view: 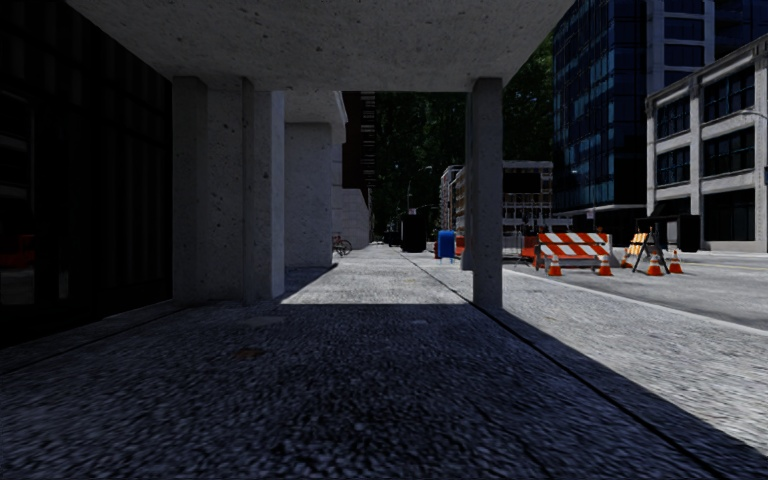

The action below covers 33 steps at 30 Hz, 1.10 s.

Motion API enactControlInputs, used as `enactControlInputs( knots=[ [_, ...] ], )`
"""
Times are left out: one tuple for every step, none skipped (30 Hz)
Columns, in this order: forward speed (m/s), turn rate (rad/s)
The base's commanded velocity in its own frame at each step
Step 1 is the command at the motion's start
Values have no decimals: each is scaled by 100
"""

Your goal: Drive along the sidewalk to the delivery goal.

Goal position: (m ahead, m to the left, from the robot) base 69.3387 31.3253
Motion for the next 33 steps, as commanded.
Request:
enactControlInputs(
  knots=[
    [200,0],
    [200,0],
    [200,0],
    [200,0],
    [200,0],
    [200,0],
    [200,0],
    [200,0],
    [200,0],
    [200,0],
    [200,0],
    [200,0],
    [200,0],
    [200,0],
    [200,0],
    [200,0],
    [200,0],
    [200,0],
    [200,0],
    [200,0],
    [200,0],
    [200,0],
    [200,0],
    [200,0],
    [200,0],
    [200,0],
    [200,0],
    [200,0],
    [200,0],
    [200,0],
    [200,0],
    [200,0],
    [200,0]
  ],
)
